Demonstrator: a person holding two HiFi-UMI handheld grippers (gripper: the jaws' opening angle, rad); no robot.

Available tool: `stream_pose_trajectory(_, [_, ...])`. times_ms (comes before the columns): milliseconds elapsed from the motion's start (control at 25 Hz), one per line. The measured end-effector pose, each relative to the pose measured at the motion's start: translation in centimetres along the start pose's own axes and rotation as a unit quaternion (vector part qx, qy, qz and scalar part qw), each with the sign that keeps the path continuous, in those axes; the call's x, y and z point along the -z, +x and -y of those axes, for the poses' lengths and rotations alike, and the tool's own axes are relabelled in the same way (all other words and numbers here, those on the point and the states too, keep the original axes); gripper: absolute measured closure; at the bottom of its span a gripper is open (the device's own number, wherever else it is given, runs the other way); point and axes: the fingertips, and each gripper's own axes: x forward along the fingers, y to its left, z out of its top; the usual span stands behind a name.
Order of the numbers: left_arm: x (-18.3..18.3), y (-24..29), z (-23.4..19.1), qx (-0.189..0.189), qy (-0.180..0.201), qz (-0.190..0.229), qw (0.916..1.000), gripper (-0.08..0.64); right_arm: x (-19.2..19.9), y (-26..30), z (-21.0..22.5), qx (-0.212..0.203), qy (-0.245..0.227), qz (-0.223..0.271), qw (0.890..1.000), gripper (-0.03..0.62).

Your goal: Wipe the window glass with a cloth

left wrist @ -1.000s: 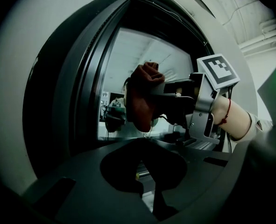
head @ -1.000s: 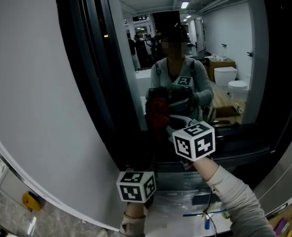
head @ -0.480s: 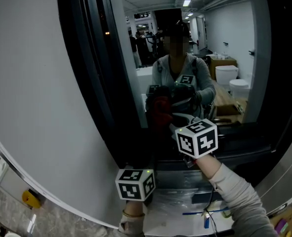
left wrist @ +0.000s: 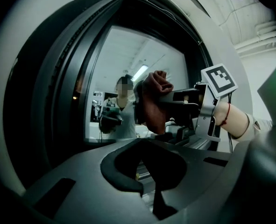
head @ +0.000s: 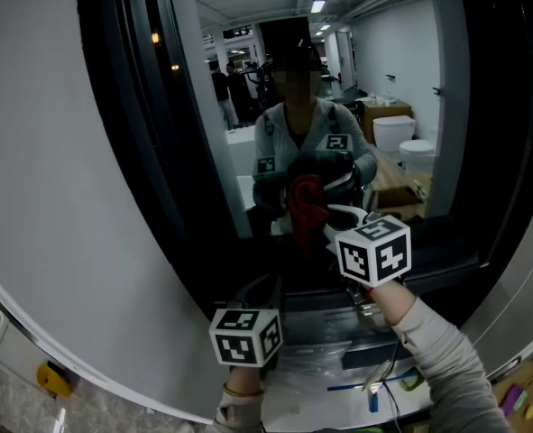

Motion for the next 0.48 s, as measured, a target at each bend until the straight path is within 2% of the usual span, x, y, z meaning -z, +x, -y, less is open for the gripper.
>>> stream_pose_trajectory(480, [-0.4, 2.8, 4.2, 0.048, 0.012, -0.001, 0.9988, 0.555, 0.0, -5.1, 5.8, 0.064, 0.009, 0.005, 0.998, 0.54])
